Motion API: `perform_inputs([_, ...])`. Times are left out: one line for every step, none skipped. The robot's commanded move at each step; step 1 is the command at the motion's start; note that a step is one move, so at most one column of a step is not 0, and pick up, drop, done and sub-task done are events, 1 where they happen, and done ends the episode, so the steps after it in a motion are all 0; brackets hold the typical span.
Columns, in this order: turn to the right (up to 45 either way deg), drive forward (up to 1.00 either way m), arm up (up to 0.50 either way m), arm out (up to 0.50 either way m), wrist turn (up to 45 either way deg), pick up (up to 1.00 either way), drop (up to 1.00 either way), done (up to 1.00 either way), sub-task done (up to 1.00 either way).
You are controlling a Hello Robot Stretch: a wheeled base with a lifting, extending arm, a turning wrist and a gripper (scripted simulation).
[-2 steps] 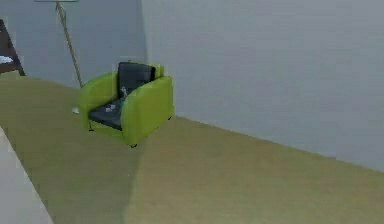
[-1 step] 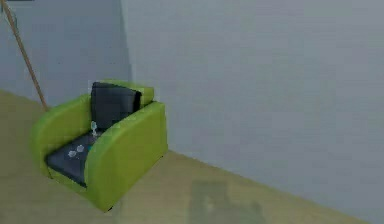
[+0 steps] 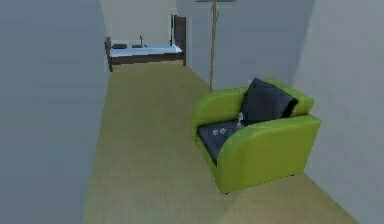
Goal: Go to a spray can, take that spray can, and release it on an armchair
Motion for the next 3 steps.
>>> perform_inputs([-9.0,0.0,0.0,0.0,0.0,0.0,0.0,0.0,0.0])
perform_inputs([0.0,1.0,0.0,0.0,0.0,0.0,0.0,0.0,0.0])
perform_inputs([-6.0,0.0,0.0,0.0,0.0,0.0,0.0,0.0,0.0])
